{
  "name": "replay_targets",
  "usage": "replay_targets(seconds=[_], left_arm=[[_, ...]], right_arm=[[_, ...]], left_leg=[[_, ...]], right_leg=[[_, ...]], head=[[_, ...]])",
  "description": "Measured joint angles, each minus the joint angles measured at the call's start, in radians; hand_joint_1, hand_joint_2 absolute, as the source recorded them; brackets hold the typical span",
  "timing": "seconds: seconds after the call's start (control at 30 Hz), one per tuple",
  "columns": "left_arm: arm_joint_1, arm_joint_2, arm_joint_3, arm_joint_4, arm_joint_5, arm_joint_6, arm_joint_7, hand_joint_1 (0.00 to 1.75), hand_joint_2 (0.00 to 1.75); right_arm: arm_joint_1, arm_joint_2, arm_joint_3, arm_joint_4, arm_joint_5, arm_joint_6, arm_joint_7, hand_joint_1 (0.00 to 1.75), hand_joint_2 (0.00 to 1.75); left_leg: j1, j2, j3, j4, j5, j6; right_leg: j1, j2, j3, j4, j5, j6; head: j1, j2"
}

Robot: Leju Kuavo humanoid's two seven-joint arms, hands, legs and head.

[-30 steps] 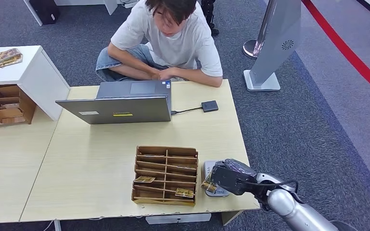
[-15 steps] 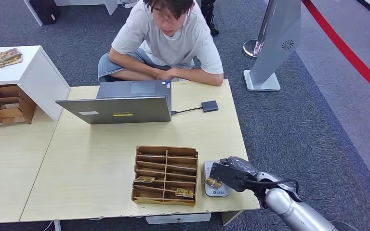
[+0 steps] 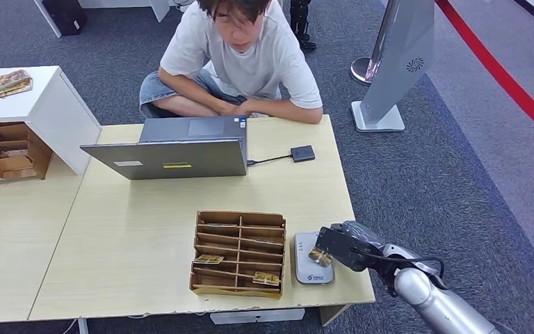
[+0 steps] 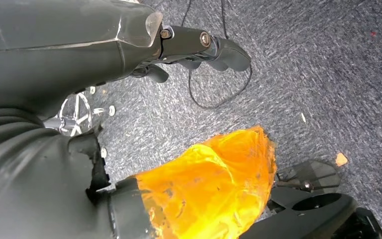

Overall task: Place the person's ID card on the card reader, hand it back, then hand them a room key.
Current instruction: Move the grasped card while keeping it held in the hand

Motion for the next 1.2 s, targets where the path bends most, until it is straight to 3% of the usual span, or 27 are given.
replay_targets(seconds=[0.63,1.2], left_arm=[[-0.003,-0.001,-0.013,0.000,-0.005,-0.002,0.026,0.00,0.00],[-0.012,-0.010,-0.013,0.000,-0.012,-0.008,0.040,0.00,0.00]], right_arm=[[0.023,0.001,-0.020,0.001,0.071,-0.011,0.019,1.75,1.75],[0.027,0.067,-0.018,0.016,0.133,-0.052,0.018,1.75,1.75]], left_leg=[[0.000,0.000,0.000,0.000,0.000,0.000],[0.000,0.000,0.000,0.000,0.000,0.000]], right_leg=[[0.000,0.000,0.000,0.000,0.000,0.000],[0.000,0.000,0.000,0.000,0.000,0.000]], head=[[0.000,0.000],[0.000,0.000]])
